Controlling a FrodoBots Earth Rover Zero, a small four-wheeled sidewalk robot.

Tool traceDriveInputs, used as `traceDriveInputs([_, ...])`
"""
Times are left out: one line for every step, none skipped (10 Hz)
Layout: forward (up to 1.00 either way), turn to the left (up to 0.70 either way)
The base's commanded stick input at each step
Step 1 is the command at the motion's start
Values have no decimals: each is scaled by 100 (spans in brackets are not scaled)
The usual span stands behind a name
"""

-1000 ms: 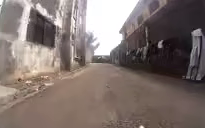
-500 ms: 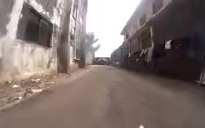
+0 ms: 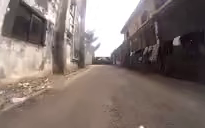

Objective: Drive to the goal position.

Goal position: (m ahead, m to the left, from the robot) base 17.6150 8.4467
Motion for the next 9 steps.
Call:
traceDriveInputs([100, -16])
traceDriveInputs([100, -1])
traceDriveInputs([100, 0])
traceDriveInputs([100, 0])
traceDriveInputs([100, 0])
traceDriveInputs([100, 0])
traceDriveInputs([100, 0])
traceDriveInputs([100, 0])
traceDriveInputs([100, 0])
